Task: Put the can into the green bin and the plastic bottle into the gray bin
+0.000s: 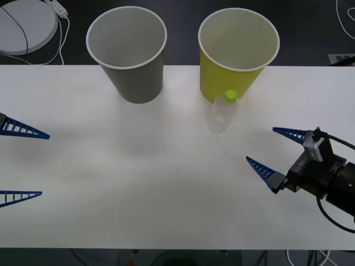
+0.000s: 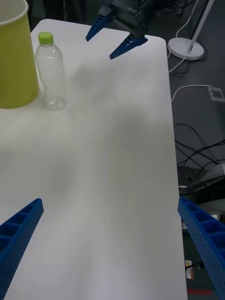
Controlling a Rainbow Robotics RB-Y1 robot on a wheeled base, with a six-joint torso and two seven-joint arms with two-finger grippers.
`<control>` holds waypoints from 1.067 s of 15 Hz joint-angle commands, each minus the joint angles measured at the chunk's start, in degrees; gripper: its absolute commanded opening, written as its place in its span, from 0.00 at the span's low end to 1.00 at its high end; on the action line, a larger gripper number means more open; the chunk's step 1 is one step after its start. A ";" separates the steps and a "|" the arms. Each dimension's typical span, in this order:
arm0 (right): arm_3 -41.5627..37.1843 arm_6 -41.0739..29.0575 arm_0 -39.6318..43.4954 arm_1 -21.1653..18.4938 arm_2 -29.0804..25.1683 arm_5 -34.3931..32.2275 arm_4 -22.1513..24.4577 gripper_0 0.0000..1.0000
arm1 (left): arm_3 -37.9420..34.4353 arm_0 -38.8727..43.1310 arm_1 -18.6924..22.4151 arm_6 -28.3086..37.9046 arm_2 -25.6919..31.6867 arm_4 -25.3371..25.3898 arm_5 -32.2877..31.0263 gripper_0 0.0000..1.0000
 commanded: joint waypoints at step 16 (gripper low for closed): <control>11.43 -0.04 -15.35 7.31 16.08 17.91 0.39 1.00 | 0.00 0.00 0.00 0.00 0.00 0.00 0.00 1.00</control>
